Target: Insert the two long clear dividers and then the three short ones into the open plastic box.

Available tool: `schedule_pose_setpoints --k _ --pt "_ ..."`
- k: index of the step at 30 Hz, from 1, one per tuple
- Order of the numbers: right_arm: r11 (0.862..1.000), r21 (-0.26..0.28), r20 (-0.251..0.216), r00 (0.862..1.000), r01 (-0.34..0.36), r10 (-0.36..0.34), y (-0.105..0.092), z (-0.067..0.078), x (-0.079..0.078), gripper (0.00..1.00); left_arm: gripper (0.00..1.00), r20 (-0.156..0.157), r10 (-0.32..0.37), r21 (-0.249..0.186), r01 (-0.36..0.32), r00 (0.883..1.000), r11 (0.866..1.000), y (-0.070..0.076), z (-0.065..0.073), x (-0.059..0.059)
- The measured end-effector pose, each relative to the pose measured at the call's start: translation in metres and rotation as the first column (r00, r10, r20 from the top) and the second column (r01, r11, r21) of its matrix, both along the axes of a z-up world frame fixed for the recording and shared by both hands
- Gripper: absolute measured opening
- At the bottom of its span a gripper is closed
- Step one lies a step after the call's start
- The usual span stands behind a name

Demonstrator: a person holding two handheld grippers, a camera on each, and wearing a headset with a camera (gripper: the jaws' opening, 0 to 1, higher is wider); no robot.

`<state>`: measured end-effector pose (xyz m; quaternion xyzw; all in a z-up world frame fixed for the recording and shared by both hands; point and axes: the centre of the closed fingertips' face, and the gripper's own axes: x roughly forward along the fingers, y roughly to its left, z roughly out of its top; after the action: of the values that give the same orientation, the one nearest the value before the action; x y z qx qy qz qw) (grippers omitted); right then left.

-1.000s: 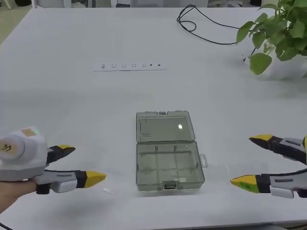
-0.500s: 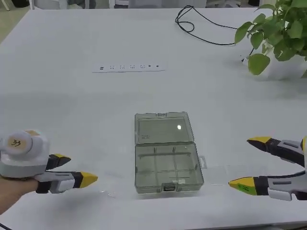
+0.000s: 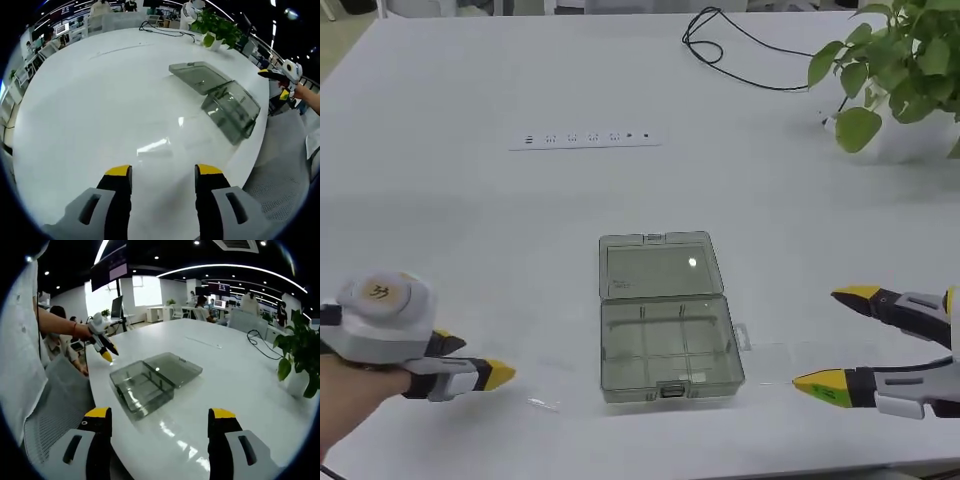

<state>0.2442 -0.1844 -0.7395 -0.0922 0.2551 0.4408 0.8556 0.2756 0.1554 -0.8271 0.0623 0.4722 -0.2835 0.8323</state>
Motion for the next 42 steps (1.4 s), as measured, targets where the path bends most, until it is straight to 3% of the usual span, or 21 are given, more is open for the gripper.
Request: schedule_pose_setpoints --k 14,22,31,42 --pt "1.0 0.007 -0.003 1.0 0.0 0.0 0.003 -0.001 -0.002 0.79 0.41 -0.039 0.006 0.093 -0.002 0.999 0.996 0.002 -0.013 -0.001" --pt "1.0 0.012 -0.003 1.0 0.0 0.0 0.003 -0.001 -0.003 0.79 0.37 -0.052 0.025 0.124 -0.018 0.998 0.992 0.005 -0.015 0.0" --pt "1.0 0.013 -0.003 1.0 0.003 -0.003 0.003 -0.002 -0.003 0.79 0.33 -0.059 -0.014 0.218 0.027 0.998 0.976 0.007 -0.018 0.001" --pt "1.0 0.018 -0.004 1.0 0.002 -0.002 0.005 -0.003 -0.003 0.79 0.32 -0.107 0.001 0.248 0.026 0.994 0.968 0.007 -0.02 0.003"
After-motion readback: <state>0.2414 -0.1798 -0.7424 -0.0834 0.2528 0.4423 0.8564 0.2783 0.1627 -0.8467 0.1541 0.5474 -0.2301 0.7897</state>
